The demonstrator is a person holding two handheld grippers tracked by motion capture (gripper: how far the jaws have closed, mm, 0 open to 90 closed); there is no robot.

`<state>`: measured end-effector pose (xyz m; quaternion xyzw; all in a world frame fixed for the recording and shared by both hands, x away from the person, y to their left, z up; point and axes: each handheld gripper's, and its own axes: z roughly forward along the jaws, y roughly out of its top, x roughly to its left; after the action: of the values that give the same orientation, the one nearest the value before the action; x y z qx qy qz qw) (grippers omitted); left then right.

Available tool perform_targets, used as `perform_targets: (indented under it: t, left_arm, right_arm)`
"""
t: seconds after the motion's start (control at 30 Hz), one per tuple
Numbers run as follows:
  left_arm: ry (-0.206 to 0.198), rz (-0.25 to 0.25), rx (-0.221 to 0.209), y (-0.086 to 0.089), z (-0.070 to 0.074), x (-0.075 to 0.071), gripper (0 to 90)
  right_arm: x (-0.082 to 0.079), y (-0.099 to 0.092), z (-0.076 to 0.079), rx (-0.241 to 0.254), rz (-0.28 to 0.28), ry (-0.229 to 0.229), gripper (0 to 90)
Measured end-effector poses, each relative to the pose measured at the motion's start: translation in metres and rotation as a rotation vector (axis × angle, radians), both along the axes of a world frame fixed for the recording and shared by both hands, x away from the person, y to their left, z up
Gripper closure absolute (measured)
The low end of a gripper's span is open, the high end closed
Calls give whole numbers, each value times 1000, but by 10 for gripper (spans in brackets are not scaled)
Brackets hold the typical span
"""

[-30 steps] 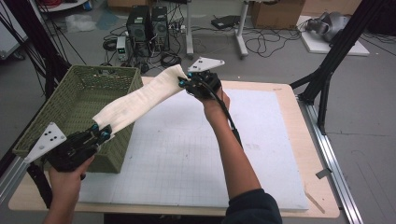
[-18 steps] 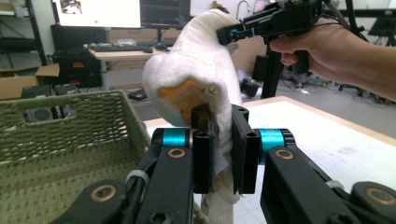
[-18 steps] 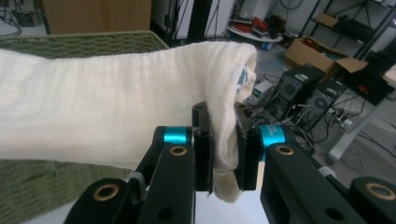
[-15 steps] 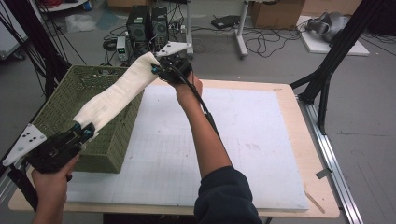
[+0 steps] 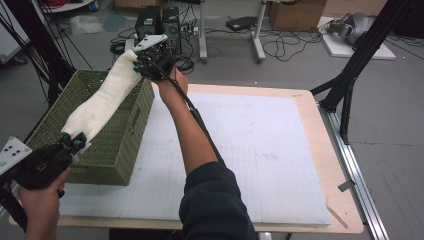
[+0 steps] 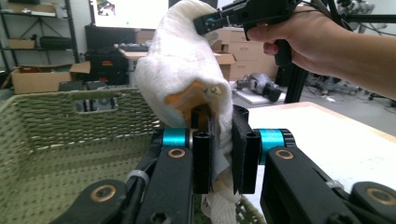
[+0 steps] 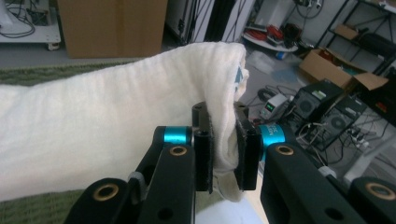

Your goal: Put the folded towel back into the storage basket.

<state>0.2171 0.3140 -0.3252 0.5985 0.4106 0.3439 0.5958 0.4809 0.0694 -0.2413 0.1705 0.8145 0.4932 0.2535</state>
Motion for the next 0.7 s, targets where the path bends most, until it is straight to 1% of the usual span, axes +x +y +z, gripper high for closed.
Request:
perform_targets:
  t: [0.17, 0.27, 0.5, 0.7]
  left_arm:
    - [14, 19, -10, 7, -3, -2, 806]
    - [22, 31, -21, 10, -5, -2, 806]
    - [26, 45, -32, 14, -6, -2, 805]
    - [28, 63, -43, 20, -7, -3, 805]
  right_arm:
    - [2, 20, -2, 0, 5, 4, 808]
    - [3, 29, -4, -10, 9, 5, 808]
    - [7, 46, -9, -15, 16, 9, 808]
    - [11, 60, -14, -18, 23, 21, 808]
